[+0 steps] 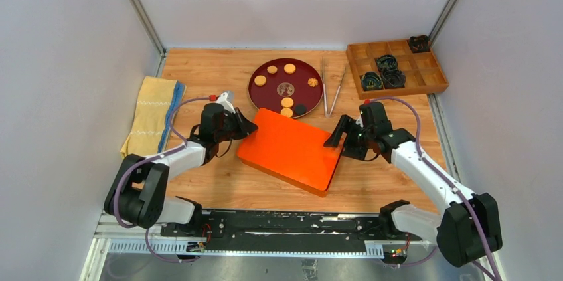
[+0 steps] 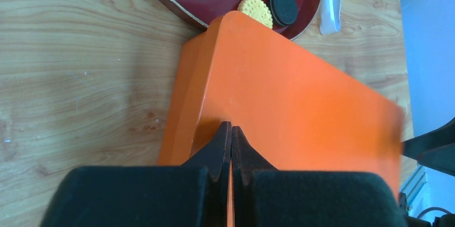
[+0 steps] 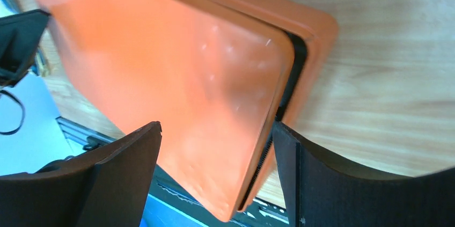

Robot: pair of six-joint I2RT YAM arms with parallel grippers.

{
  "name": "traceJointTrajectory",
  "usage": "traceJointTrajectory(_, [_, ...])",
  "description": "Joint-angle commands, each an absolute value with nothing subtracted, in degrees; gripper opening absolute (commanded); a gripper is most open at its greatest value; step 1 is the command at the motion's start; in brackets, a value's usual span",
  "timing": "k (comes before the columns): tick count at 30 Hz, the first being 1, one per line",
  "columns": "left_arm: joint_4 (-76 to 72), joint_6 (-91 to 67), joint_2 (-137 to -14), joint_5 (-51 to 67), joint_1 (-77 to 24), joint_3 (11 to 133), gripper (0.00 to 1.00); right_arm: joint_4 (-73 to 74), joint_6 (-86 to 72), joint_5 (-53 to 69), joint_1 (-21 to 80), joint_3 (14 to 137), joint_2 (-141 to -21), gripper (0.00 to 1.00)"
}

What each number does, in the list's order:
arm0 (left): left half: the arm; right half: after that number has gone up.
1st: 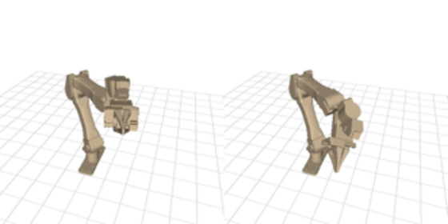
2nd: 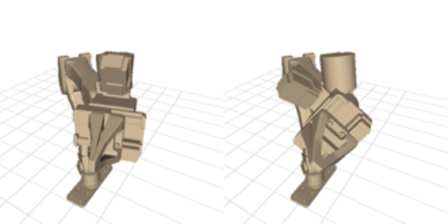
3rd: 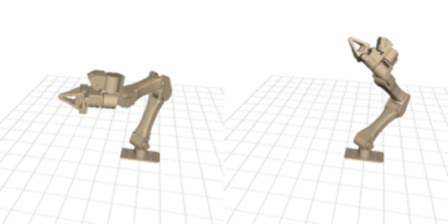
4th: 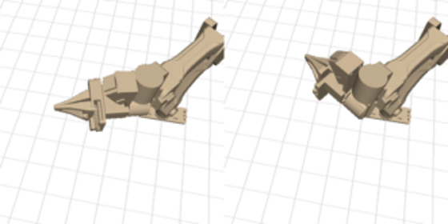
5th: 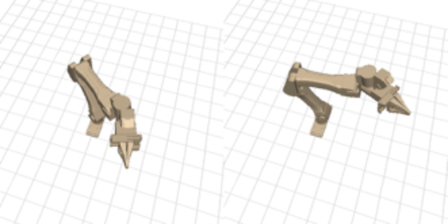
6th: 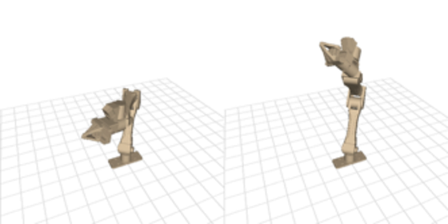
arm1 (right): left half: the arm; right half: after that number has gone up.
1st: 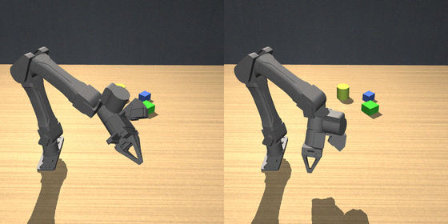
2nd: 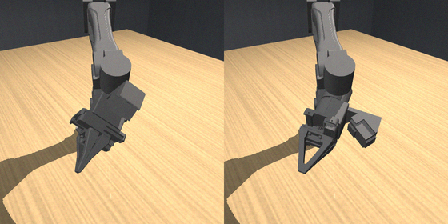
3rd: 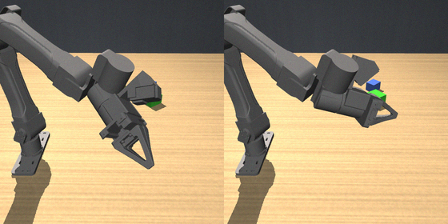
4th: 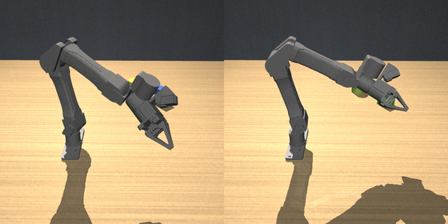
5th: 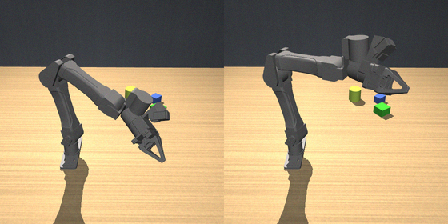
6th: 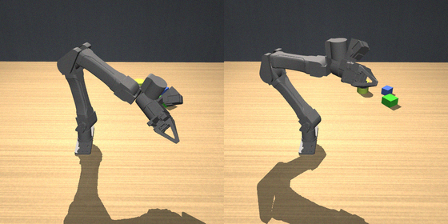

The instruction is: Pack the cookies

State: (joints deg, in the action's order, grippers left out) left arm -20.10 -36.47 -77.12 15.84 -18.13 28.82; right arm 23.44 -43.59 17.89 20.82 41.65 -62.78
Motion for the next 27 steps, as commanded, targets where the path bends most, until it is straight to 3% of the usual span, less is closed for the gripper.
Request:
traceJointTrajectory(1, [-14.66,-35.86,-80.79,15.72,-18.28,26.61,0.00,31.65,-43.21,11.14,20.08,41.85,-60.54,0.81])
traceJointTrajectory(7, [-15.55,-36.71,-81.37,17.39,-18.28,27.13,0.00,38.53,-43.74,0.90,19.99,43.15,-52.24,0.78])
traceJointTrajectory(10, [-15.47,-38.57,-78.15,17.98,-18.24,27.92,0.00,41.91,-43.17,-3.81,20.00,43.84,-51.58,0.69])
traceJointTrajectory(11, [-14.85,-39.79,-76.51,17.75,-18.17,28.48,0.00,42.59,-43.12,-4.83,20.03,43.67,-51.84,0.64])
traceJointTrajectory(15, [1.51,-40.31,-68.86,8.50,-17.31,36.69,0.00,42.57,-42.66,-5.68,20.04,42.10,-53.92,0.18])
traceJointTrajectory(18, [13.18,-38.33,-66.03,-1.45,-14.67,42.96,0.00,42.27,-42.23,-6.23,20.04,41.47,-56.98,0.01])
traceJointTrajectory(23, [16.92,-38.77,-68.97,-1.91,-5.93,41.79,0.00,39.83,-41.16,-5.01,20.04,40.04,-61.42,0.00])
traceJointTrajectory(27, [13.03,-37.28,-74.94,-3.88,-5.54,38.22,0.00,37.73,-40.54,-3.76,20.04,38.09,-63.88,0.00])
